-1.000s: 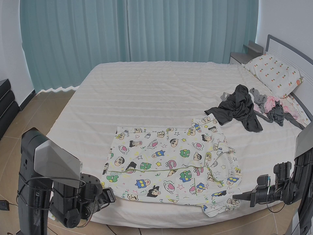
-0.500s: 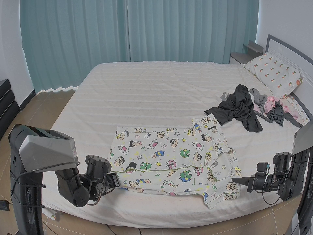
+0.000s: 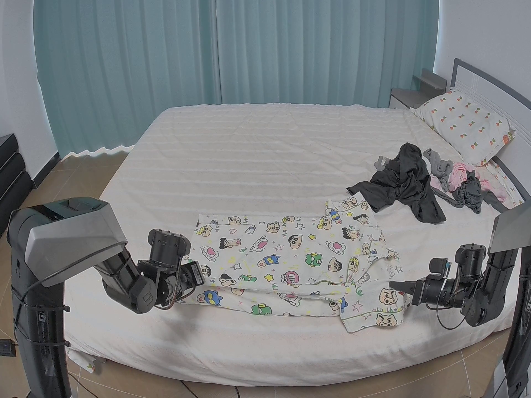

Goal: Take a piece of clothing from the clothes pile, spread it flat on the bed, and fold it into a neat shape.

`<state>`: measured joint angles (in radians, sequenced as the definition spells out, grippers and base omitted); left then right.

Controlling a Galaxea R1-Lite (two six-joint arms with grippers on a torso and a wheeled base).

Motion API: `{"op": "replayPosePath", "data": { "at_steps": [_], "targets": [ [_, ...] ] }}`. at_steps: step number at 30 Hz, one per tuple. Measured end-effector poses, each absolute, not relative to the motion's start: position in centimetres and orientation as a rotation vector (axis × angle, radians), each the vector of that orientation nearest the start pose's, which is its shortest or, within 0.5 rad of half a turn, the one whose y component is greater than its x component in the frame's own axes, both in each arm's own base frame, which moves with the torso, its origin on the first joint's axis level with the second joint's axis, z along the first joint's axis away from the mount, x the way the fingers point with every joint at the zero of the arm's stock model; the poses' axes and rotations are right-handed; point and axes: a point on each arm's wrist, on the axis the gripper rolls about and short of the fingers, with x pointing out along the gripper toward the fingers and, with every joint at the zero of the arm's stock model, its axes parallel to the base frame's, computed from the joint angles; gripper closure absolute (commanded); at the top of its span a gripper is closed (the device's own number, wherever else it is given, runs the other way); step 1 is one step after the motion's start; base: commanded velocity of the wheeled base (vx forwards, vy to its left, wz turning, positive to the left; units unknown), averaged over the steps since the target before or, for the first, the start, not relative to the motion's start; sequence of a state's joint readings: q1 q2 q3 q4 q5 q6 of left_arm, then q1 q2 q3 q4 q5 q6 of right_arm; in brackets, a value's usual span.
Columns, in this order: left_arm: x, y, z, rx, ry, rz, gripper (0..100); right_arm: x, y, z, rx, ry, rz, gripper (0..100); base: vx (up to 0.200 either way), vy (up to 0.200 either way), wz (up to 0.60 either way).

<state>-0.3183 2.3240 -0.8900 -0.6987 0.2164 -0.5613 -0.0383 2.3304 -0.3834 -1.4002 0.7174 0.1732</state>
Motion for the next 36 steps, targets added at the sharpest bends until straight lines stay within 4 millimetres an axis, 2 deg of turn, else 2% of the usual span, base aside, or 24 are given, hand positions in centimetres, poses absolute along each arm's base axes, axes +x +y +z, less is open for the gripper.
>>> {"op": "replayPosePath", "data": {
  "at_steps": [12, 22, 23, 24, 31, 36],
  "targets": [
    [39.7, -12.0, -2.0, -0.350, 0.718, 0.108, 100, 33.0, 0.4, -3.2, 0.351, 0.563, 0.576, 100, 0.000, 0.000, 0.00],
    [41.2, -12.2, -2.9, -0.406, 0.733, 0.145, 100, 34.9, 0.7, -4.2, 0.339, 0.579, 0.537, 100, 0.000, 0.000, 0.00],
    [41.4, -12.2, -3.0, -0.415, 0.731, 0.148, 100, 35.1, 0.8, -4.2, 0.339, 0.575, 0.537, 0, 0.000, 0.000, 0.00],
    [41.5, -12.2, -3.0, -0.421, 0.729, 0.150, 0, 35.2, 0.8, -4.2, 0.341, 0.574, 0.535, 0, 0.000, 0.000, 0.00],
    [42.1, -12.2, -3.2, -0.457, 0.713, 0.167, 0, 35.9, 0.9, -4.1, 0.431, 0.575, 0.507, 0, 0.000, 0.000, 0.00],
    [42.7, -11.1, -2.9, -0.527, 0.685, 0.214, 0, 36.1, 0.2, -4.0, 0.432, 0.561, 0.459, 0, 0.000, 0.000, 0.00]
  ]
}}
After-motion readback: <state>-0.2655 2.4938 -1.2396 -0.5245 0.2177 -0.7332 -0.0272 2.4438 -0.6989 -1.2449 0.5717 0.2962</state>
